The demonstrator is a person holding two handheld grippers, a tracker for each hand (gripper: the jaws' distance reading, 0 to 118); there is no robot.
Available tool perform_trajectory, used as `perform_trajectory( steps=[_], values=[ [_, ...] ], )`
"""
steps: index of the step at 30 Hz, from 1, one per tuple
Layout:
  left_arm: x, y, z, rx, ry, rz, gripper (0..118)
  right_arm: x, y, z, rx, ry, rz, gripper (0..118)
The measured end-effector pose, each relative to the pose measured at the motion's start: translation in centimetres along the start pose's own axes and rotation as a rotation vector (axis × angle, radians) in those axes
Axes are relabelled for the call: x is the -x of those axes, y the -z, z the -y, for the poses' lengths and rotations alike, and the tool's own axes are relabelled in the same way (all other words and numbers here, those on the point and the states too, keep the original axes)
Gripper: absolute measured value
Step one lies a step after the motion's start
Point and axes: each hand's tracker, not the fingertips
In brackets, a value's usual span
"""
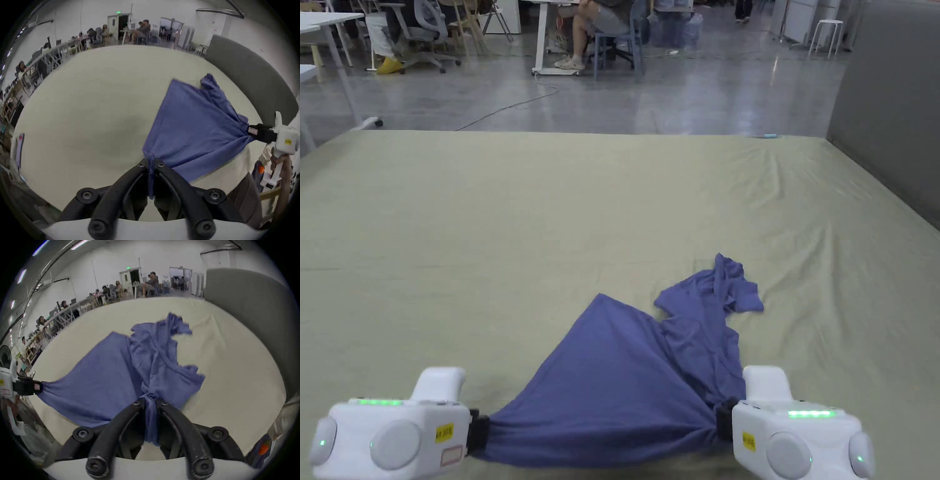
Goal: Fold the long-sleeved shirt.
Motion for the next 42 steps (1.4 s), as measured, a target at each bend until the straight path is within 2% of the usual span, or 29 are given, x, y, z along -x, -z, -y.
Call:
perform_trajectory(
  steps=[3, 4, 5, 6, 7, 8, 9, 10, 11, 12, 13, 14, 15, 16, 17, 20, 24, 25, 26, 30, 31, 32, 33, 35, 37, 38, 40, 41, 42],
  values=[
    [0.7, -0.2, 1.5, -0.014, 0.026, -0.023, 0, 0.0, -0.1, 1.1, -0.003, -0.005, -0.003, 10],
    [0.8, -0.7, 1.5, -0.029, 0.018, -0.014, 0, -0.1, -0.8, 1.0, -0.015, -0.004, 0.01, 19],
    [0.8, -1.3, 1.4, -0.056, 0.004, -0.021, 2, -0.2, -1.5, 0.8, -0.025, 0.004, 0.01, 38],
    [0.7, -2.1, 1.3, -0.096, 0.007, -0.02, 28, -0.3, -2.6, 0.5, -0.042, 0.015, 0.015, 78],
    [0.2, -3.0, 1.4, -0.119, 0.025, -0.028, 72, -0.5, -3.7, 0.4, -0.082, 0.037, 0.01, 103],
    [0.1, -3.6, 1.3, -0.131, 0.045, -0.006, 111, -0.9, -4.7, 0.4, -0.127, 0.048, -0.004, 113],
    [0.1, -4.0, 1.2, -0.13, 0.062, -0.004, 117, -1.3, -6.2, 0.7, -0.182, 0.06, -0.014, 114],
    [-0.5, -5.5, 1.5, -0.2, 0.068, 0.015, 117, -1.7, -7.2, 0.7, -0.217, 0.074, 0.009, 114],
    [-1.2, -6.5, 1.9, -0.17, 0.083, -0.007, 117, -2.0, -7.8, 0.6, -0.213, 0.091, 0.051, 111],
    [-1.5, -6.9, 1.8, -0.15, 0.087, -0.014, 108, -2.3, -8.3, 0.5, -0.195, 0.107, 0.08, 97],
    [-1.7, -7.4, 1.9, -0.139, 0.085, -0.025, 79, -2.8, -8.6, 0.9, -0.173, 0.127, 0.101, 58],
    [-1.8, -7.9, 2.2, -0.154, 0.083, -0.02, 22, -3.2, -8.8, 1.0, -0.178, 0.125, 0.086, 0],
    [-1.1, -5.9, 1.0, -0.166, 0.086, -0.017, 0, -3.6, -8.8, 1.0, -0.173, 0.129, 0.092, 0],
    [-1.3, -5.6, 1.0, -0.168, 0.088, -0.029, 0, -3.9, -8.7, 1.4, -0.197, 0.17, 0.084, 0],
    [-1.4, -5.5, 1.1, -0.166, 0.093, -0.032, 0, -4.5, -9.0, 2.0, -0.171, 0.149, 0.113, 0],
    [-1.5, -4.3, 0.7, -0.152, 0.087, -0.005, 0, -5.6, -9.5, 3.3, -0.147, 0.184, 0.071, 0],
    [-0.5, -1.4, 0.5, -0.094, 0.077, -0.025, 53, -6.5, -9.1, 3.4, -0.126, 0.174, 0.082, 0],
    [-0.3, -0.2, 0.6, -0.04, 0.079, -0.041, 99, -6.0, -8.5, 2.7, -0.119, 0.174, 0.082, 0],
    [-0.1, 0.4, 1.2, -0.035, 0.071, -0.01, 118, -6.2, -8.3, 2.8, -0.112, 0.177, 0.079, 0],
    [0.3, 4.4, 1.1, 0.02, 0.098, -0.07, 116, -5.9, -6.8, 1.7, -0.084, 0.172, 0.063, 0],
    [1.2, 5.3, 1.4, 0.019, 0.103, -0.073, 111, -5.9, -6.4, 1.2, -0.078, 0.155, 0.057, 0],
    [1.5, 6.0, 1.4, 0.018, 0.107, -0.071, 98, -5.8, -6.1, 0.7, -0.077, 0.136, 0.048, 0],
    [1.8, 6.7, 1.4, 0.023, 0.109, -0.069, 71, -5.0, -5.3, -0.8, -0.077, 0.108, 0.038, 0],
    [0.5, 5.9, 1.6, 0.022, 0.095, -0.061, 58, -4.8, -4.1, -3.2, -0.085, 0.087, 0.014, 0],
    [0.5, 5.0, 1.1, 0.013, 0.097, 0.044, 0, -4.0, -2.3, -6.4, -0.089, 0.05, -0.022, 0],
    [0.4, 4.6, 1.0, -0.012, 0.082, 0.045, 0, -3.8, -1.4, -7.9, -0.09, 0.031, -0.031, 10],
    [-0.8, 3.8, 0.4, -0.006, 0.14, -0.013, 0, -3.1, 1.6, -11.7, -0.07, -0.025, -0.051, 75],
    [-0.9, 3.6, 0.2, -0.011, 0.151, -0.006, 0, -2.8, 3.5, -13.5, -0.048, -0.045, -0.07, 97],
    [-1.0, 3.4, 0.1, -0.01, 0.148, -0.002, 0, -2.6, 5.4, -15.0, -0.025, -0.053, -0.073, 100]
  ],
)
